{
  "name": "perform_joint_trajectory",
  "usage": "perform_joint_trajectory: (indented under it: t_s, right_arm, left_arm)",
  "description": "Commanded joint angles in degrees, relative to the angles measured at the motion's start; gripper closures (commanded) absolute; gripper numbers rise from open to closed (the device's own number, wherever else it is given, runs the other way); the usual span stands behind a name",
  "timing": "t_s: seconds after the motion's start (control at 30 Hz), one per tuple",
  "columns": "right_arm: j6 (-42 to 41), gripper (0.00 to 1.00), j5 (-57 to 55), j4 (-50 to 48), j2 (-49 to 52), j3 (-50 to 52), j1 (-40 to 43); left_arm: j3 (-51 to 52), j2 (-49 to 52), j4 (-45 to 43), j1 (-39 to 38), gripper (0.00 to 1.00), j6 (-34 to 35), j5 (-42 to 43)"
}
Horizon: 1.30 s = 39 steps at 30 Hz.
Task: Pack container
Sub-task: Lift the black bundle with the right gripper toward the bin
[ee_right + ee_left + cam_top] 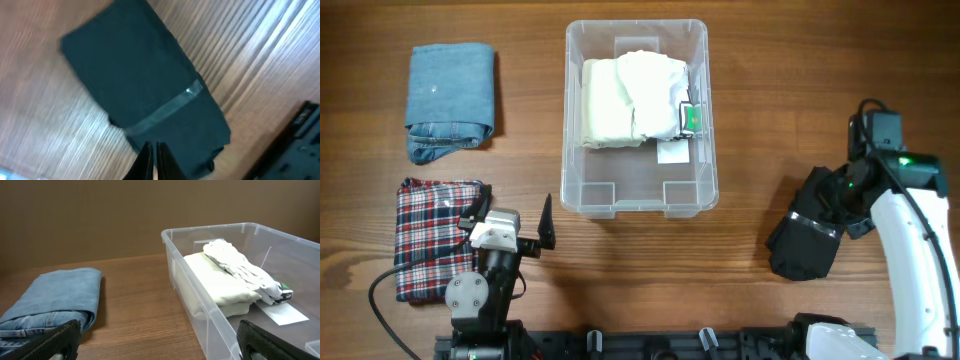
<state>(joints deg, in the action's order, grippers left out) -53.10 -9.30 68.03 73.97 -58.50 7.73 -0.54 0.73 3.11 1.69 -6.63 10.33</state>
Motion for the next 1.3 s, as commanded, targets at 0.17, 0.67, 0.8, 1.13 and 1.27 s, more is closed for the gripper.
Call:
perform_joint_trajectory:
  t_s: [0.17,0.67,0.8,1.13,1.27]
  right_arm:
    - [-3.91,0.95,-0.74,-8.98,-0.04,11.19,1.53]
    - [-0.94,0.95,16.28,-39.67,7.19,23.50,1.51]
    - [-1.16,0.94,21.55,-52.59,13.70,23.47,1.51]
    - [2.84,0.94,25.38,-69.09,19.37,14.03,1.53]
    - [11.89,0.85,27.96,-51.17,18.56,-3.02,1.57]
  left_arm:
    - [0.22,-0.57,0.35,0.46,0.00,-0.66,-0.35]
    - [0.20,-0.57,0.35,0.46,0.00,-0.66,-0.35]
    - [0.22,-0.57,0.35,0.46,0.00,-0.66,-0.35]
    - [0.22,-0.57,0.35,0.46,0.00,-0.66,-0.35]
    - [0.22,-0.57,0.35,0.46,0.00,-0.66,-0.35]
